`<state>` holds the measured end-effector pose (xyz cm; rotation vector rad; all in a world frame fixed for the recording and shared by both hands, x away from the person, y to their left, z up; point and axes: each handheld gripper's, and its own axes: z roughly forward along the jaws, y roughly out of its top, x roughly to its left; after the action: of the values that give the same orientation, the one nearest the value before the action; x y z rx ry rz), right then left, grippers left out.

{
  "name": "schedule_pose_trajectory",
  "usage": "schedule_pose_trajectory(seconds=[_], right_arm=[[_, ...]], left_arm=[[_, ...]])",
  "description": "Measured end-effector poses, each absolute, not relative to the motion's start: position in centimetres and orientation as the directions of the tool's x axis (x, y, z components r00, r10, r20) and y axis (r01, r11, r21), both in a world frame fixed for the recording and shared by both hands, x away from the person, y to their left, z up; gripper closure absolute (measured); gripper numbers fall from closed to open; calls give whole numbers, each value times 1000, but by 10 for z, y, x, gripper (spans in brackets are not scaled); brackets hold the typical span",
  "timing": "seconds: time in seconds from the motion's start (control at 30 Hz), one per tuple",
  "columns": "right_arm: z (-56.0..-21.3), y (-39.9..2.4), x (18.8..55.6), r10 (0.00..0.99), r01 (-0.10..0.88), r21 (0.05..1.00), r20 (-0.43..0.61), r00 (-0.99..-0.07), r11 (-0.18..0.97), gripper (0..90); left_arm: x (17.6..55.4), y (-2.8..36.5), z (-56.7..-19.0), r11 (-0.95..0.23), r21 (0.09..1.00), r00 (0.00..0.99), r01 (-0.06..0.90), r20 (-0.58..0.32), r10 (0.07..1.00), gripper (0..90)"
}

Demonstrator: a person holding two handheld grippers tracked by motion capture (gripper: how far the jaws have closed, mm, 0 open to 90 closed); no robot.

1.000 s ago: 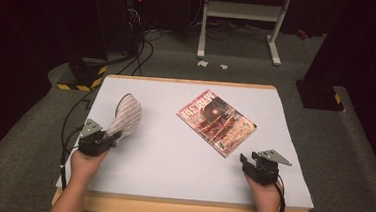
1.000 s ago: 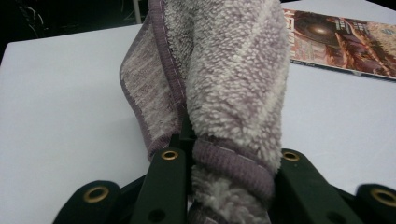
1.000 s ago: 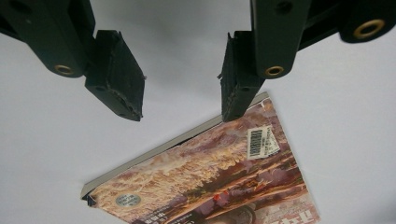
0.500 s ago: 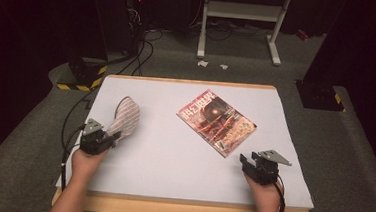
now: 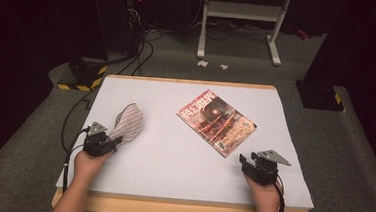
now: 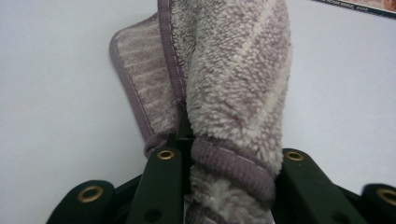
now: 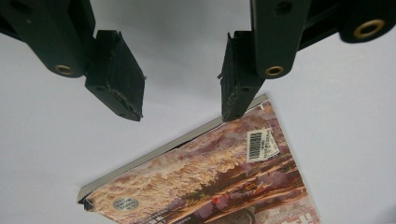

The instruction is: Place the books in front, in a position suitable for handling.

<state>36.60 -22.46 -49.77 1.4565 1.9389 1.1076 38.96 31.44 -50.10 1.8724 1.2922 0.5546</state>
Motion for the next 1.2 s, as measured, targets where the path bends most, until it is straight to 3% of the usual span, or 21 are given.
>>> schedule_pose_trajectory(seconds=[0.23,0.43,0.57,0.93,1.2], right_arm=[[-498,-225,366,941,560,821,95,-326,111,495],[-498,-224,366,941,560,821,96,-324,109,495],[-498,-224,366,941,561,820,95,-325,111,495],[-497,-223,366,941,561,821,100,-324,106,495],[-497,-223,366,939,556,823,93,-332,114,491]], left_arm=[[391,316,-503,-174,789,395,589,-93,914,671],[387,316,-498,-169,791,399,588,-101,912,380],[381,314,-489,-166,809,403,563,-93,910,281],[365,306,-465,-153,858,424,491,-82,902,280],[354,278,-454,-165,884,496,438,-85,864,322]])
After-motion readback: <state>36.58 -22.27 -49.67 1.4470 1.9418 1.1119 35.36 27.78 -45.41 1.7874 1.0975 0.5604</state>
